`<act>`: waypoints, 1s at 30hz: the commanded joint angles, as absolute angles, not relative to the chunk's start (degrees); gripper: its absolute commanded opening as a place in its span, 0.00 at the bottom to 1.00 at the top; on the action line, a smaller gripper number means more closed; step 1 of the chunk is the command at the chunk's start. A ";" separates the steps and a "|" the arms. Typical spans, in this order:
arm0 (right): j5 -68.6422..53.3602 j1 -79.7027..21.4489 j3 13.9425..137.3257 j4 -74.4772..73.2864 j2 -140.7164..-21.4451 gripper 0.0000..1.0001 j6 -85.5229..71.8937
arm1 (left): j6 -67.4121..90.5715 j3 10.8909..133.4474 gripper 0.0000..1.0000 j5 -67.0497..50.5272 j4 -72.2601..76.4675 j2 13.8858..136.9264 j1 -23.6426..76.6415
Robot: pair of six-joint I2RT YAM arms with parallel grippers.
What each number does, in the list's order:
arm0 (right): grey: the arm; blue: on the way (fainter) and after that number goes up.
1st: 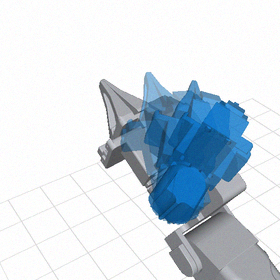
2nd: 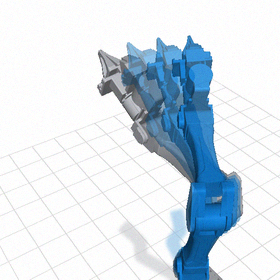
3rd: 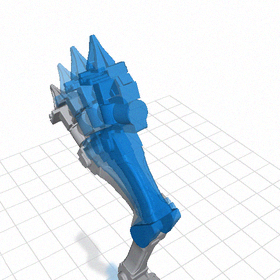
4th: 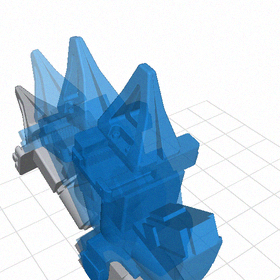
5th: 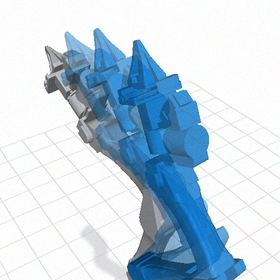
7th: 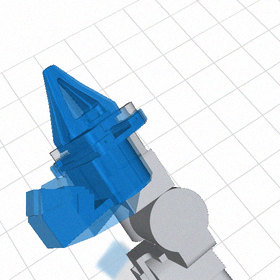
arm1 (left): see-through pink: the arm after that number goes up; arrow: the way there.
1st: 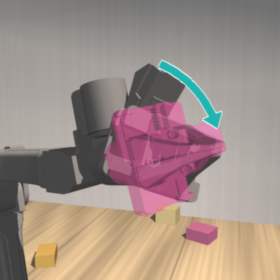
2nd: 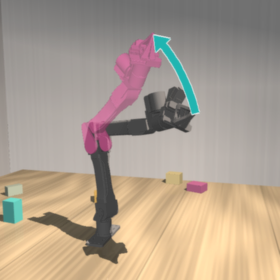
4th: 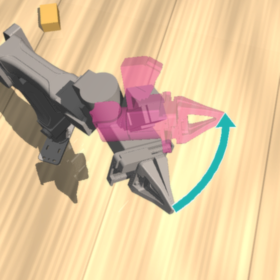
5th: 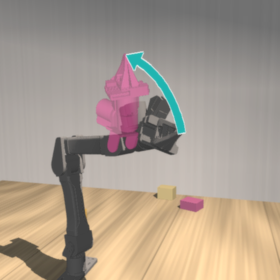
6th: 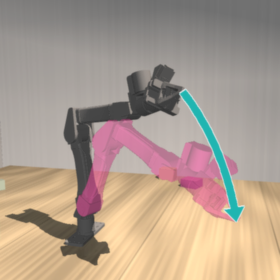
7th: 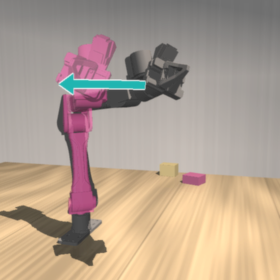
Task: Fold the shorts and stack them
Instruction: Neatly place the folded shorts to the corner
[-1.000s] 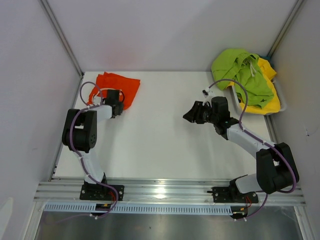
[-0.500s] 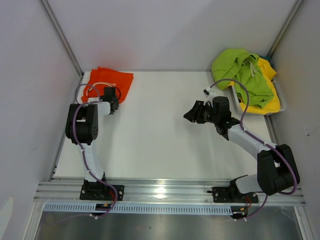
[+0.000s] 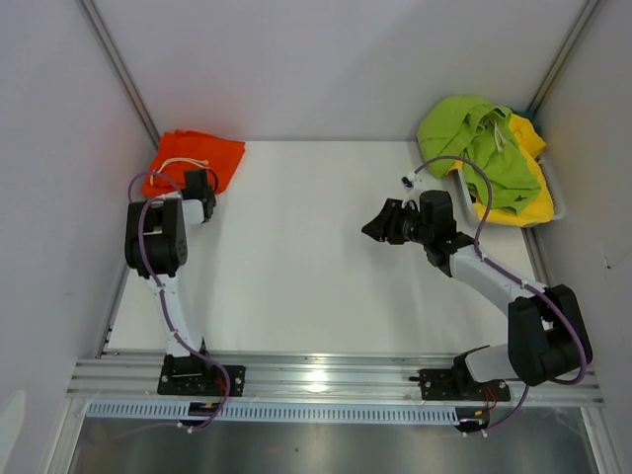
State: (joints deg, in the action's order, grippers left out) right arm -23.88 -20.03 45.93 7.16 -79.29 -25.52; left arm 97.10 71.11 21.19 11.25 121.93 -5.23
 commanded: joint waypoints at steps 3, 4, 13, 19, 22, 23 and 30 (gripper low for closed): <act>-24.52 -20.57 49.04 6.86 -79.72 0.47 -25.67 | 102.13 78.21 0.00 21.45 23.79 128.40 -3.61; -24.43 -20.57 49.04 6.51 -79.63 0.47 -25.32 | 102.56 79.61 0.00 21.45 24.34 130.41 -3.60; -23.64 -20.57 49.48 5.71 -79.45 0.47 -25.14 | 103.80 85.87 0.00 21.71 26.45 135.44 -2.64; -23.20 -20.57 49.40 4.84 -78.40 0.47 -25.05 | 99.32 81.57 0.70 25.05 34.64 133.08 -1.67; -22.76 -20.22 49.39 3.78 -77.70 0.47 -24.61 | 98.35 77.27 0.82 24.26 33.84 129.04 -1.67; -22.76 -20.04 49.39 3.61 -77.09 0.47 -24.52 | 98.52 76.21 0.84 24.08 32.79 127.81 -1.67; -24.26 -16.00 51.23 2.64 -74.01 0.49 -25.93 | 95.71 57.97 0.99 20.57 32.43 113.75 -1.76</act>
State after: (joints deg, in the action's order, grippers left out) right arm -23.46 -17.78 47.57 2.52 -77.14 -25.47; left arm 98.72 64.88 21.52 31.42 121.30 -1.98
